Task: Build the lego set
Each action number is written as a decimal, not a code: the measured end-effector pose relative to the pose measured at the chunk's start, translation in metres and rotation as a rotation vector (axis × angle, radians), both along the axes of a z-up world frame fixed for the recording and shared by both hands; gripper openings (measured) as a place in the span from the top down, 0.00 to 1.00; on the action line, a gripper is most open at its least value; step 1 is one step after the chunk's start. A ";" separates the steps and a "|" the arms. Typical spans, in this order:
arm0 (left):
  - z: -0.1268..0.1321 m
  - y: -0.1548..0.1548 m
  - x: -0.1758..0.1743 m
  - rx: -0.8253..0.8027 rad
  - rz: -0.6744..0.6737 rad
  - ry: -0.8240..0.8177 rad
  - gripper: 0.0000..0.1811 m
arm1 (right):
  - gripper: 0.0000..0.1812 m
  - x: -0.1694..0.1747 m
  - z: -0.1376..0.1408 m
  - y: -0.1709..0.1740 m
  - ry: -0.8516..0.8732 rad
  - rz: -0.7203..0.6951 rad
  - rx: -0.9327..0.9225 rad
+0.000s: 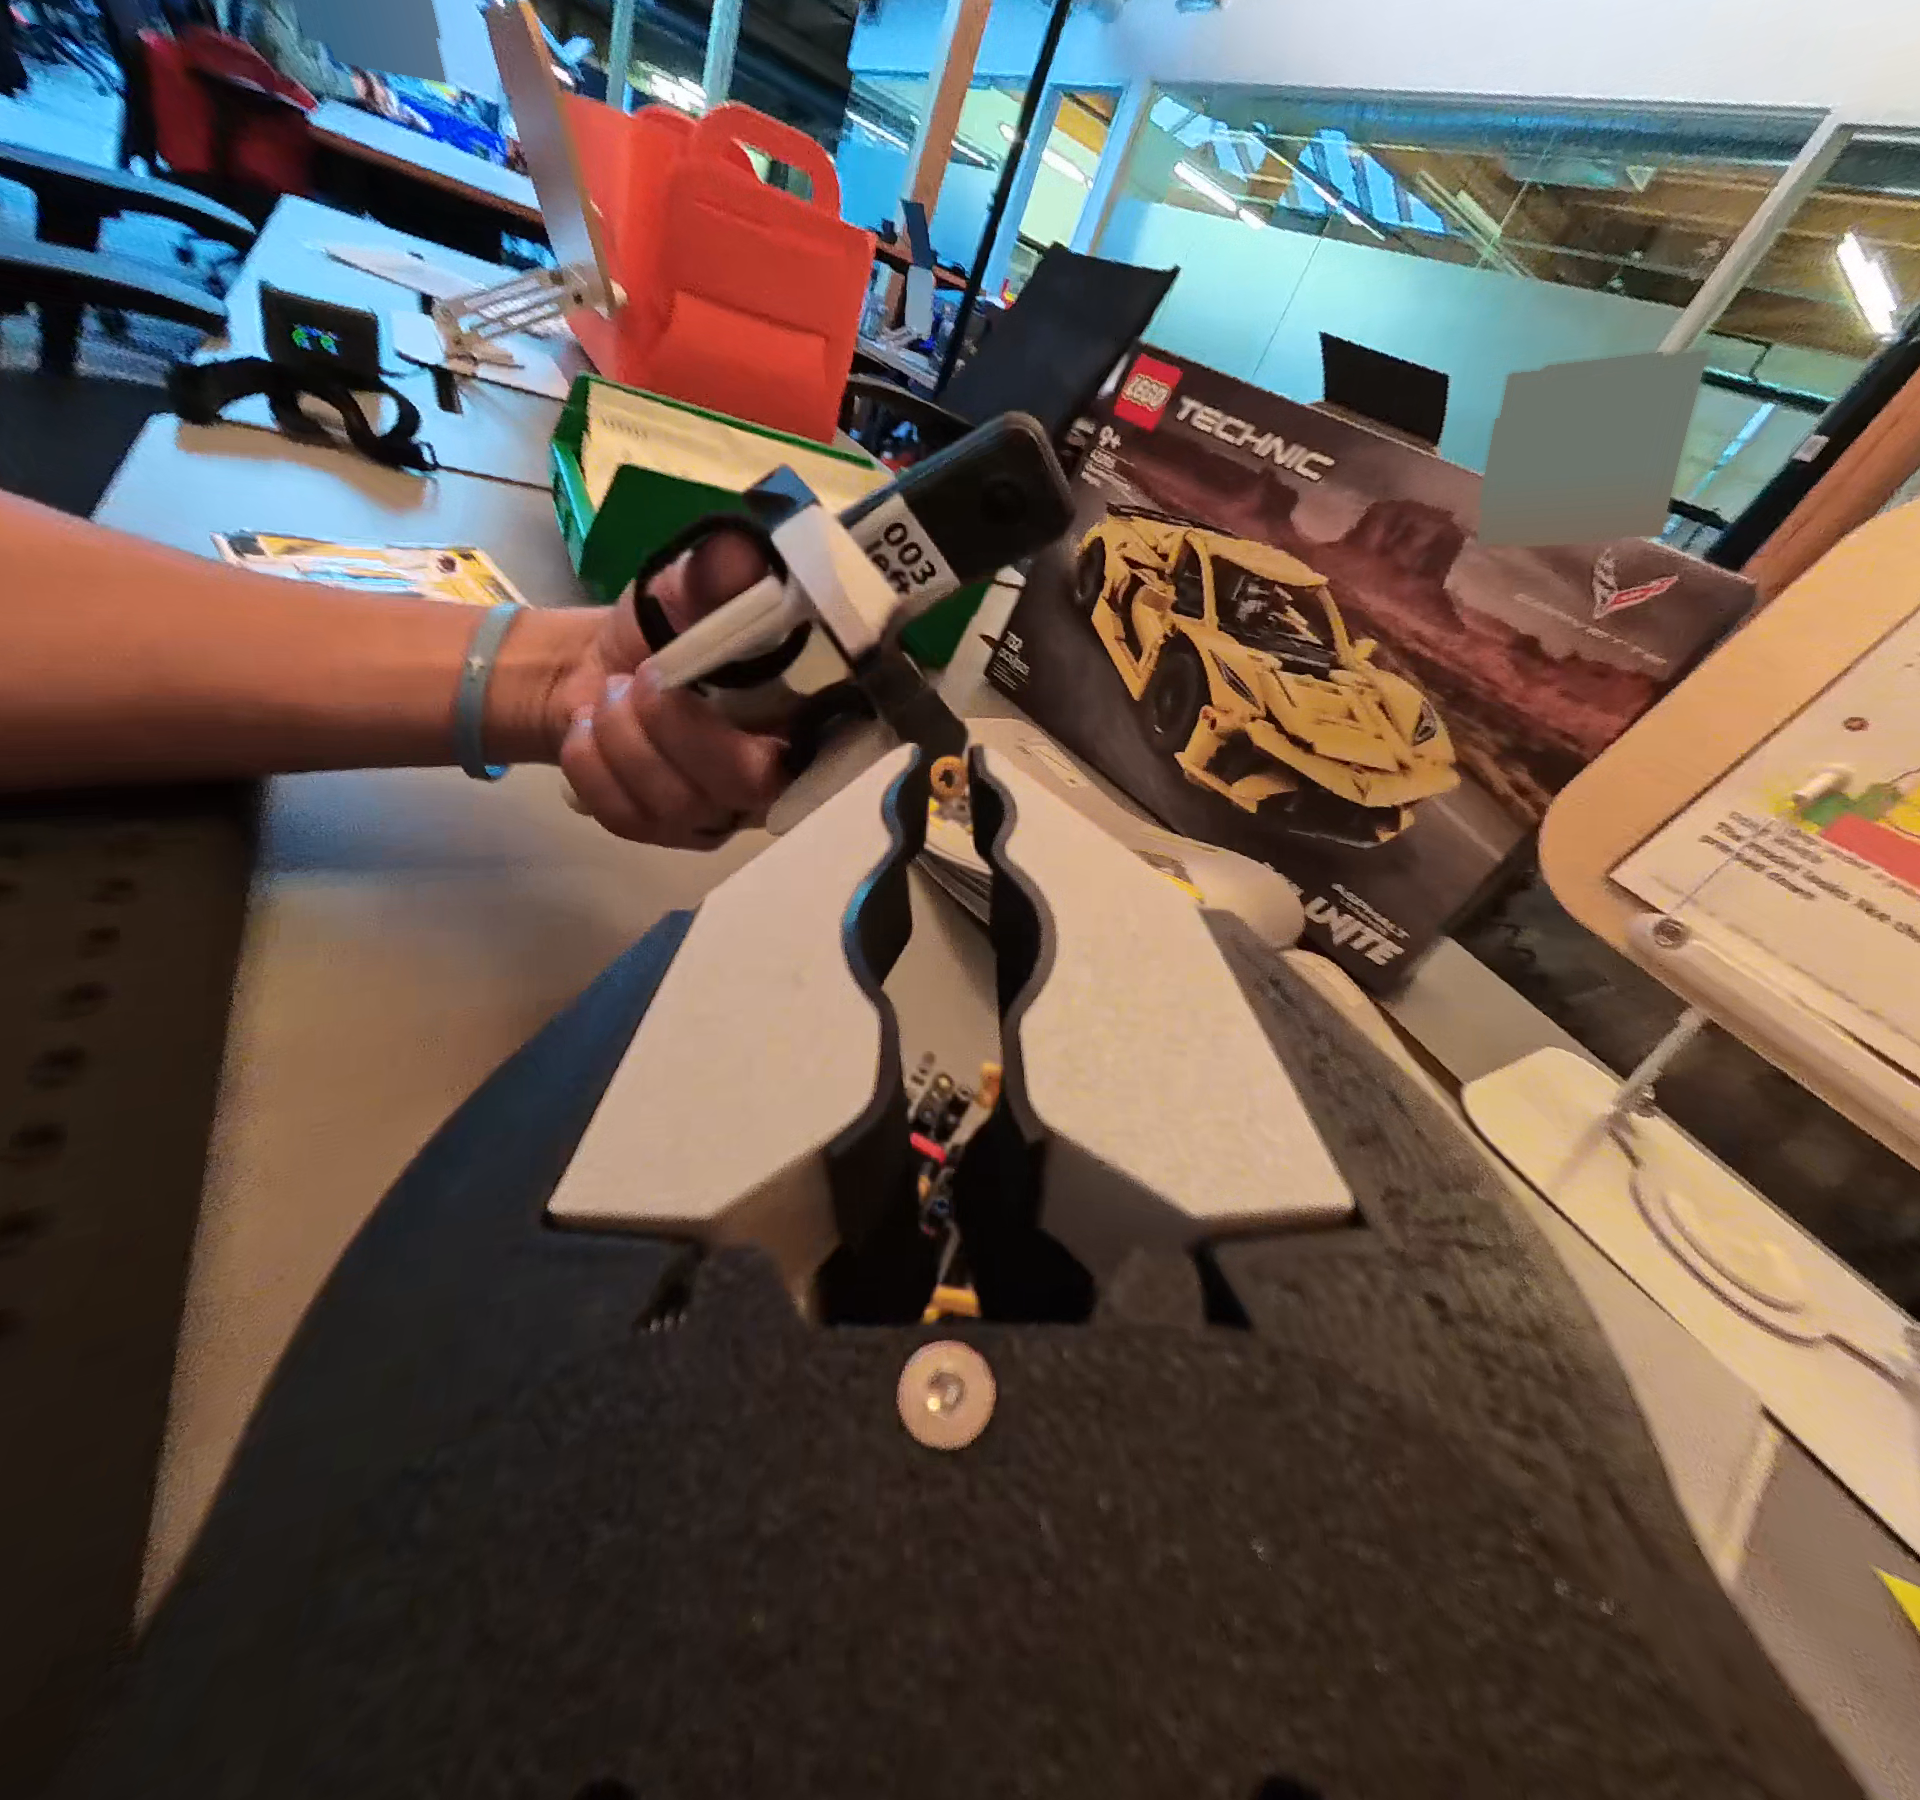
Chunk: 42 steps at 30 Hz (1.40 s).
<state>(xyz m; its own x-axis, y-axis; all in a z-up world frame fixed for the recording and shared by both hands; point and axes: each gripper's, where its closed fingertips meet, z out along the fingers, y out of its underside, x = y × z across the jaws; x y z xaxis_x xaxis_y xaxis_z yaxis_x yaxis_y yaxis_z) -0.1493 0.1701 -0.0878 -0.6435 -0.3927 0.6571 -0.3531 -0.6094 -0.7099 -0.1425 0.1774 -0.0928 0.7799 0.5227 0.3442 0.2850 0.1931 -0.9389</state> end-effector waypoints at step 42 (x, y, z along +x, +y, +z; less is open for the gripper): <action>0.006 -0.007 0.001 -0.051 -0.077 -0.129 0.97 | 0.97 -0.012 0.008 -0.004 0.134 0.114 -0.004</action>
<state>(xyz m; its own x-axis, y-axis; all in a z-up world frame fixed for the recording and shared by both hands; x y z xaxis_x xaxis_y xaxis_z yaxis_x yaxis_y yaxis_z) -0.1484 0.1635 -0.0819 -0.7508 -0.3073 0.5847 -0.3079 -0.6203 -0.7214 -0.1547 0.1734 -0.0850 0.7545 0.6113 0.2390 0.1337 0.2133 -0.9678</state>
